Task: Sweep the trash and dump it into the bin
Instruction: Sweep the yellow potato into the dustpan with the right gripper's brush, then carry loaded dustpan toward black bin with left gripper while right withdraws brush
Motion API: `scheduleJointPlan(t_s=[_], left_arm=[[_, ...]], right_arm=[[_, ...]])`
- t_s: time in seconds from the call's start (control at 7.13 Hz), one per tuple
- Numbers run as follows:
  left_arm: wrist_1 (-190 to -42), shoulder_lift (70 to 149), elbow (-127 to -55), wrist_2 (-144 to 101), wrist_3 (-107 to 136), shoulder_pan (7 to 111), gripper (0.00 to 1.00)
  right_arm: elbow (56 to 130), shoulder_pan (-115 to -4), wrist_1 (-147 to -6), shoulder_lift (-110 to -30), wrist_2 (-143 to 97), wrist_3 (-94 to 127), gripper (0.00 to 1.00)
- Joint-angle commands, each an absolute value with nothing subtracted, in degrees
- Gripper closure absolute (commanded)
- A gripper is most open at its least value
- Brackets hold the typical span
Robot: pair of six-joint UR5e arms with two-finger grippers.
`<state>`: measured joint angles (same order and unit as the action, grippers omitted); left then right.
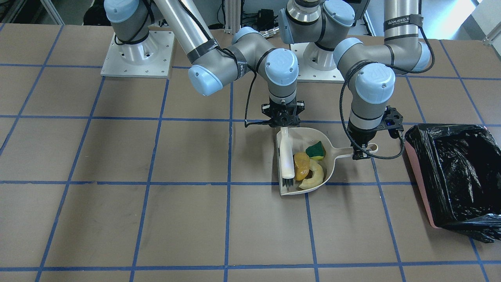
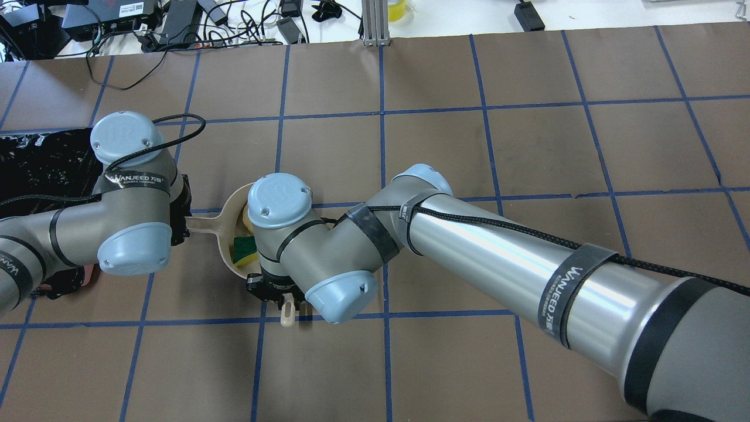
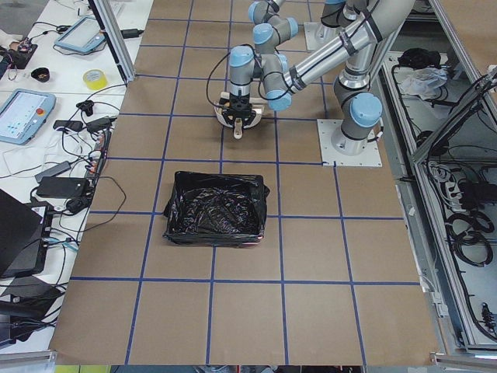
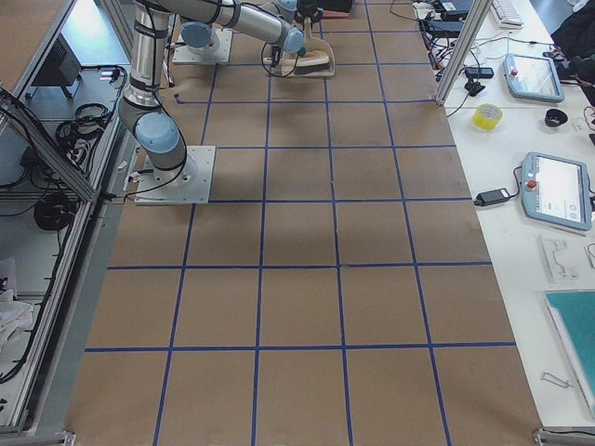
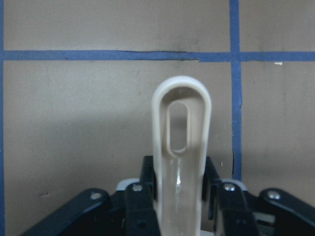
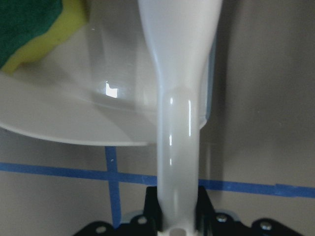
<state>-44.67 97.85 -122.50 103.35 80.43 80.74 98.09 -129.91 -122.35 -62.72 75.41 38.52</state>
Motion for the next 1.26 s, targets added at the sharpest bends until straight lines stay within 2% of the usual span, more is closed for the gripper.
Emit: scheduleJointPlan(t_s=[0.0,0.42,0.56,0.7,0.98,1.12], left_arm=[[-44.7,97.9,-122.3,103.1,80.4,80.8,1.0],[-44.6,97.8,-122.3,103.1,80.2,80.8,1.0],[-45.3,97.9,-121.0,102.8,79.4,80.8,1.0],[-49.2,97.6,-117.2,98.7,79.1,80.4,1.0],[-67.4,97.8,-102.8,96.0,79.0,79.6,1.0],[-69.3,98.2,-99.1,95.9,79.0,79.5,1.0]], right_arm=[[97.8,-127.8,-113.1,-66.3,78.8,33.2,0.93],[97.6,-120.8,-103.2,-71.2,78.7,27.1,0.94],[97.3,-115.5,-100.4,-73.3,78.3,24.5,0.94],[97.6,-111.1,-96.0,-74.4,79.2,23.9,0.96],[97.8,-102.3,-91.3,-77.1,83.5,21.6,0.98],[97.8,-98.2,-91.0,-77.4,87.9,16.2,0.99]])
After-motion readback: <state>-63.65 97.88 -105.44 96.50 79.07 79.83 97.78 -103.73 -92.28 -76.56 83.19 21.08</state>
